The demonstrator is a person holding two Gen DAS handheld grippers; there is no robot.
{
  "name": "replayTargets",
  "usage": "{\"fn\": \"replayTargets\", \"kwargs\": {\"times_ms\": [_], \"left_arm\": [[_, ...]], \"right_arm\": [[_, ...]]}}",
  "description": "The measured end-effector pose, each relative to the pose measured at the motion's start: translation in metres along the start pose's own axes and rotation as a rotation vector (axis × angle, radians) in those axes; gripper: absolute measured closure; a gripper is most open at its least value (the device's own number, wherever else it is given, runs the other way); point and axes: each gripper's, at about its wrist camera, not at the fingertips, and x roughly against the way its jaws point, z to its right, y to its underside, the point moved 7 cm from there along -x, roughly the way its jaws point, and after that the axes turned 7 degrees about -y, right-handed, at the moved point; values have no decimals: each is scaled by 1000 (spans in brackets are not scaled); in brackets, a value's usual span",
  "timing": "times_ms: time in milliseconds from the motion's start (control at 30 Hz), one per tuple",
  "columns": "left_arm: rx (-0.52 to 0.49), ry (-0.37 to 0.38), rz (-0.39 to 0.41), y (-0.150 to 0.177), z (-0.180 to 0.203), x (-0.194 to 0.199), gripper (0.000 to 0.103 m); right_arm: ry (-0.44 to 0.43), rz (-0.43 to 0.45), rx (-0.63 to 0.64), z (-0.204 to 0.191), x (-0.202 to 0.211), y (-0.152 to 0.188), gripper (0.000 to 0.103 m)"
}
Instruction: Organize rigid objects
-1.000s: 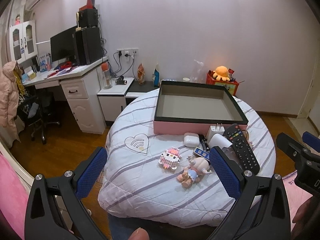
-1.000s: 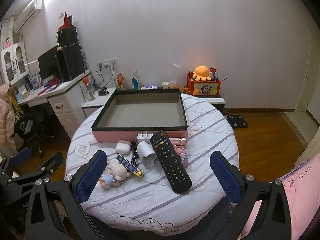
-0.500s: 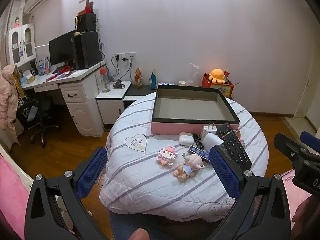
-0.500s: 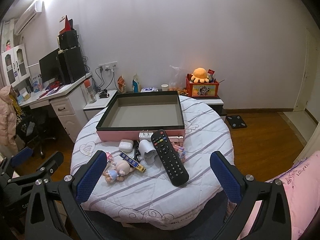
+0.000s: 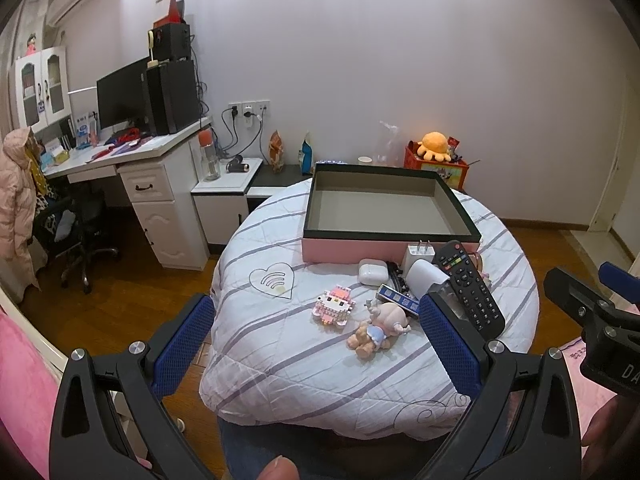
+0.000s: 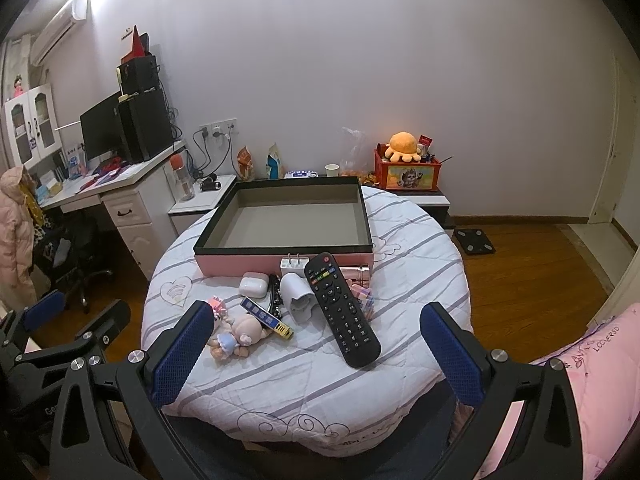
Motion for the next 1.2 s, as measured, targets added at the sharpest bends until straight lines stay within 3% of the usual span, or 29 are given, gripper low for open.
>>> {"fn": "replayTargets", "kwargs": {"times_ms": [567, 900, 1067, 1133, 1200], "left_arm": [[-9, -28, -39, 9, -6, -24, 0], [-8, -58, -92, 25, -11, -71, 0], [9, -58, -112, 29, -14, -95, 0], [16, -61, -117, 30, -15, -102, 0], [24, -64, -122, 31, -16, -112, 0]], "right_arm": [[-23, -38, 23, -4, -24, 8, 0], [-98, -94, 122, -14, -74, 19, 1], [-151, -145, 170, -17, -107, 25, 22], [-183, -190, 168, -17, -123, 30, 42], [-230, -231, 161, -19, -137, 37, 54]]}}
